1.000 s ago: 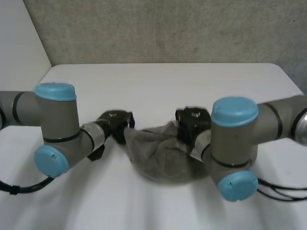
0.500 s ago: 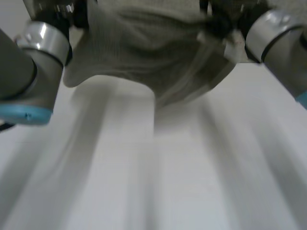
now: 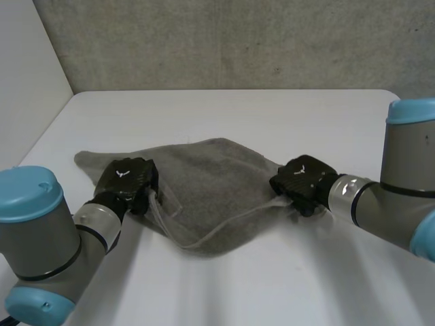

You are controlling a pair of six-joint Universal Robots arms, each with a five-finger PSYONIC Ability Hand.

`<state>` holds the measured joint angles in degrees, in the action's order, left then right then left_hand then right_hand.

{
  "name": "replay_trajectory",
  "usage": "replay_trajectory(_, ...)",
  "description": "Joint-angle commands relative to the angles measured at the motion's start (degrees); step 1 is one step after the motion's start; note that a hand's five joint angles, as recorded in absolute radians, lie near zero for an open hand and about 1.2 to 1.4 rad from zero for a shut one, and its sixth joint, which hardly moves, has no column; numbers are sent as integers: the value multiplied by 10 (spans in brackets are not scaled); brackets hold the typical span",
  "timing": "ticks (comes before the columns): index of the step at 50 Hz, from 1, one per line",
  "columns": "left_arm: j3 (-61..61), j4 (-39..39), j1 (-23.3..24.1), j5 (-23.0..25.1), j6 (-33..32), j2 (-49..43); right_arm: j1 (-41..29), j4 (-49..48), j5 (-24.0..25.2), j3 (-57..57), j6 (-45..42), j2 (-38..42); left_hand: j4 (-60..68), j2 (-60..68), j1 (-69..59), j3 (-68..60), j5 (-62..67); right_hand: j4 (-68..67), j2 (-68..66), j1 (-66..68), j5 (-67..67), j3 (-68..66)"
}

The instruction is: Fold the towel.

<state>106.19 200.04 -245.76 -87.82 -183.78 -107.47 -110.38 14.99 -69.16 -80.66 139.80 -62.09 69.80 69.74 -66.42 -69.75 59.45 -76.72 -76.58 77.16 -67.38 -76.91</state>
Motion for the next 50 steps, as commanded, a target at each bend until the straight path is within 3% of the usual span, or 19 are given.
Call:
replay_trajectory(1,7,0,-2,12,0,28,27,-14,3,-64,-6,-49,59,59,-92,-59,62,-33,-34,28,-26,-31)
replay_trajectory(3,2,1,-3,15,-2,38,36,-17,3,-77,-8,-57,-159,-158,125,159,-156,-33,-34,28,-26,-31)
replay_trajectory(6,-5,1,-4,24,-21,39,57,-40,3,-108,-15,-66,-207,-207,173,207,-204,-33,-34,28,-26,-31)
replay_trajectory(13,2,1,-4,51,-120,33,84,-123,3,-168,-5,-84,-194,-193,160,193,-190,-33,-34,28,-26,-31)
replay_trajectory(17,23,2,-5,67,-184,17,83,-141,2,-184,-3,-84,-48,-47,14,47,-44,-33,-34,28,-26,-31)
replay_trajectory(20,37,3,-5,77,-209,5,80,-143,2,-191,6,-84,-79,-79,45,79,-76,-27,-28,22,-20,-25)
replay_trajectory(21,37,3,-5,78,-209,5,79,-143,2,-193,15,-82,-79,-79,46,79,-76,128,127,-133,135,130)
replay_trajectory(22,41,4,-5,85,-217,2,79,-143,2,-193,15,-82,-176,-175,142,176,-173,130,128,-134,136,132)
replay_trajectory(23,41,4,-5,85,-217,2,79,-143,2,-194,25,-79,-177,-176,143,176,-173,225,223,-229,231,227)
replay_trajectory(24,45,7,-5,93,-221,0,78,-144,1,-197,34,-77,-285,-285,251,285,-282,284,283,-288,290,286)
replay_trajectory(30,58,38,-5,116,-223,7,75,-143,-7,-202,43,-76,-496,-495,462,495,-492,419,418,-423,426,421)
replay_trajectory(41,60,63,-14,117,-223,50,83,-167,-6,-243,61,-119,-500,-499,466,499,-496,507,505,-511,513,508)
replay_trajectory(50,53,89,-12,129,-223,60,80,-256,-6,-309,169,-150,-498,-498,465,498,-495,513,512,-518,520,515)
